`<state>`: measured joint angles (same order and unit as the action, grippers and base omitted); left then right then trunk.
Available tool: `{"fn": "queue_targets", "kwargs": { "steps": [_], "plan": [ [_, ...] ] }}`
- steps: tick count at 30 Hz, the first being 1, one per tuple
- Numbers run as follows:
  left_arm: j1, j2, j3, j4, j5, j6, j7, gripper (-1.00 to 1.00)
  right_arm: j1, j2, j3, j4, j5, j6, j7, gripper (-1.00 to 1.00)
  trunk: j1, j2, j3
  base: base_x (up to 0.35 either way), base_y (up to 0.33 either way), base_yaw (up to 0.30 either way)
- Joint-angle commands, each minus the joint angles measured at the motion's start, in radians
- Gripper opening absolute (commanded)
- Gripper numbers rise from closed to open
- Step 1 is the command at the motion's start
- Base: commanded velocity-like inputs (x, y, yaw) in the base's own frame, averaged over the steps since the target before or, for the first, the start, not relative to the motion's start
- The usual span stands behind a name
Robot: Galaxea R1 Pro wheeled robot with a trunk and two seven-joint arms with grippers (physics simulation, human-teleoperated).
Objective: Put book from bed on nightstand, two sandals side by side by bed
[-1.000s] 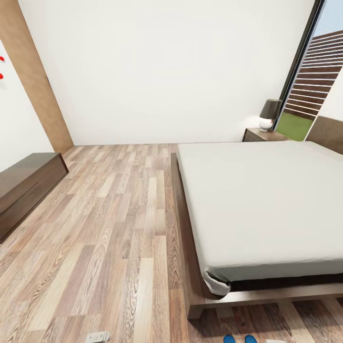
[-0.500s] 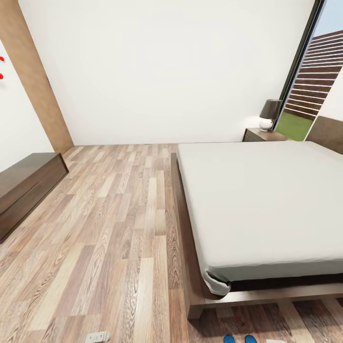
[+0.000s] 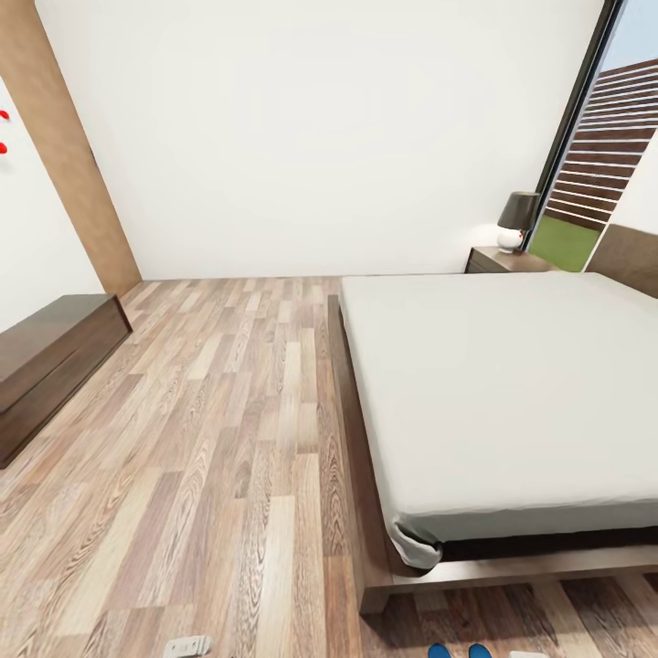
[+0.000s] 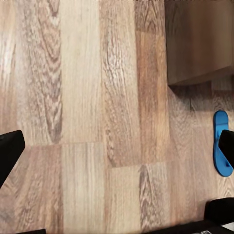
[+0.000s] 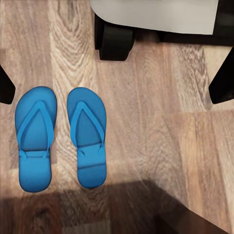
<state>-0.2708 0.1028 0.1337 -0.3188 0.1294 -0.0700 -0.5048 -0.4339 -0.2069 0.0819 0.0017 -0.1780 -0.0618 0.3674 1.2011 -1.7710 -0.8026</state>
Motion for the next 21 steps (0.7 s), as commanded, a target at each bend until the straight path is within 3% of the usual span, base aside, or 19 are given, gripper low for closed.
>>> {"fn": "queue_targets", "kwargs": {
  "steps": [1, 21],
  "plan": [
    [-0.001, 0.000, 0.003, 0.001, 0.005, 0.000, -0.006, 1.00, -0.001, 0.000, 0.009, 0.001, -0.010, -0.003, 0.004, 1.00, 0.000, 0.000, -0.001, 0.000, 0.000, 0.000],
    [-0.001, 0.000, 0.003, 0.001, 0.005, -0.002, -0.006, 1.00, -0.001, 0.000, 0.009, 0.002, -0.009, -0.005, 0.003, 1.00, 0.000, 0.000, -0.001, 0.000, 0.000, -0.006]
  ]
}}
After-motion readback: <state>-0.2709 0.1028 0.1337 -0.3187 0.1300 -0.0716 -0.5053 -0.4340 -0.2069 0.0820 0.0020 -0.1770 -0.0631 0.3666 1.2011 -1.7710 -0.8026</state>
